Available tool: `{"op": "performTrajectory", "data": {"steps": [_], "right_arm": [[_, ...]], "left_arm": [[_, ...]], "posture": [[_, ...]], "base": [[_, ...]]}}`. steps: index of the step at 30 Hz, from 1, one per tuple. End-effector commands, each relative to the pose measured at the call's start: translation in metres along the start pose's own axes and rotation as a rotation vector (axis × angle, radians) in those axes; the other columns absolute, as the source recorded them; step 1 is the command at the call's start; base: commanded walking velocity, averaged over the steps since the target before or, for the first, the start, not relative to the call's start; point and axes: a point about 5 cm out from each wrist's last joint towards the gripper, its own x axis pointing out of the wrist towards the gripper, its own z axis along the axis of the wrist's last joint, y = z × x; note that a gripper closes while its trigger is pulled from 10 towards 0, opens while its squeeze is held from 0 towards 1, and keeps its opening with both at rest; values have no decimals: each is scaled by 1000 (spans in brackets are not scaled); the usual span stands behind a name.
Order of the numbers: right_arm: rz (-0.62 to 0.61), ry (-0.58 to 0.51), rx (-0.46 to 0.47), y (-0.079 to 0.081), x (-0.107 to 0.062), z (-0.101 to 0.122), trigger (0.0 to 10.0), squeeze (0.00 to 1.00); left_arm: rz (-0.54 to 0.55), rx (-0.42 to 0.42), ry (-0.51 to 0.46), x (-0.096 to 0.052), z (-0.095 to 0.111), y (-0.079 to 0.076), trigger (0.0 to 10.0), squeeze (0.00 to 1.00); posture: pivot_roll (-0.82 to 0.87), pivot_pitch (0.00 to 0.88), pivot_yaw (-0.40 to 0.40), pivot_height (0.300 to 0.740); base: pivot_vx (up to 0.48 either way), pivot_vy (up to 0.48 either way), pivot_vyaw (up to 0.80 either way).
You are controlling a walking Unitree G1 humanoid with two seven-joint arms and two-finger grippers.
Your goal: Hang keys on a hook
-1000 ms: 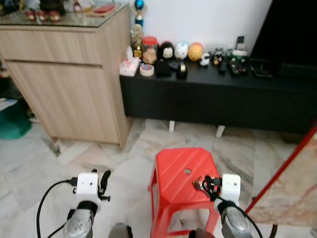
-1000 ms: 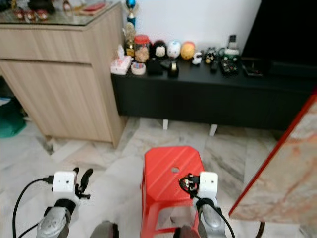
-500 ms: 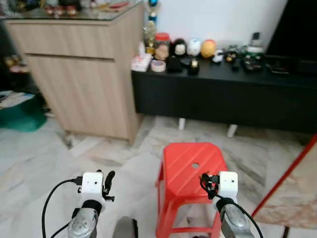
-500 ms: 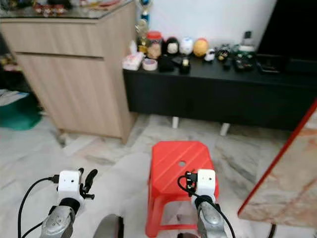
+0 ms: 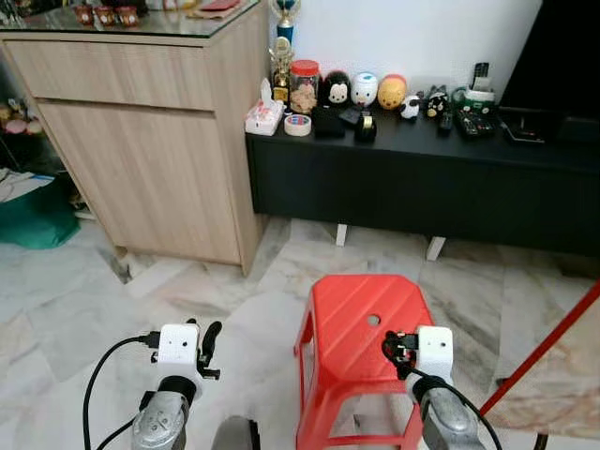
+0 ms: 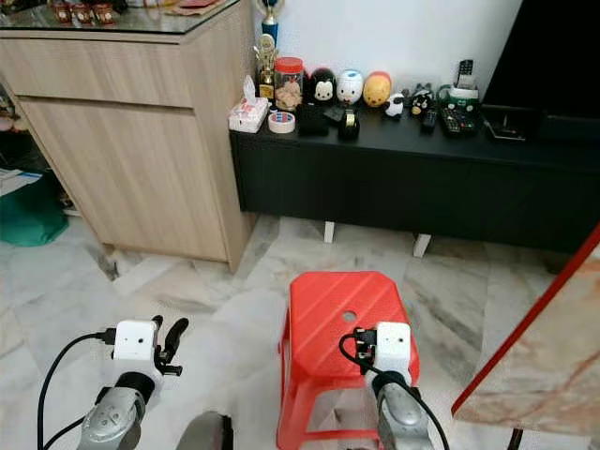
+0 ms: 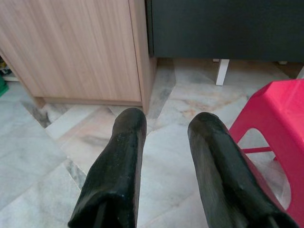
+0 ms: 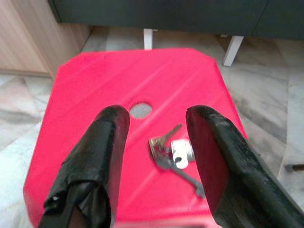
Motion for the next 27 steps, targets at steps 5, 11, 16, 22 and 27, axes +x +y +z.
{"op": "performTrajectory", "data": {"steps": [5, 11, 16, 22, 27], "right_arm": [[-1, 13, -3, -1, 1, 0, 10000, 0], [5, 16, -10, -1, 1, 0, 10000, 0], [17, 32, -28, -1, 2, -1, 10000, 0], [30, 52, -72, -2, 2, -2, 10000, 0], [30, 74, -110, -5, 2, -4, 10000, 0]], "left_arm": [[-7, 4, 6, -1, 0, -1, 10000, 0], [-7, 1, 6, 0, 0, -2, 10000, 0], [-7, 1, 8, -1, -1, -3, 10000, 0], [-5, 1, 7, -1, 0, -3, 10000, 0], [-1, 2, 3, 0, 1, -2, 10000, 0]], "posture": [[56, 0, -33, 637], [56, 0, -35, 637], [53, 0, -38, 637], [52, 0, -39, 637], [50, 0, -41, 637]], "base": [[340, 0, 0], [341, 0, 0], [176, 0, 0], [0, 0, 0], [0, 0, 800]]}}
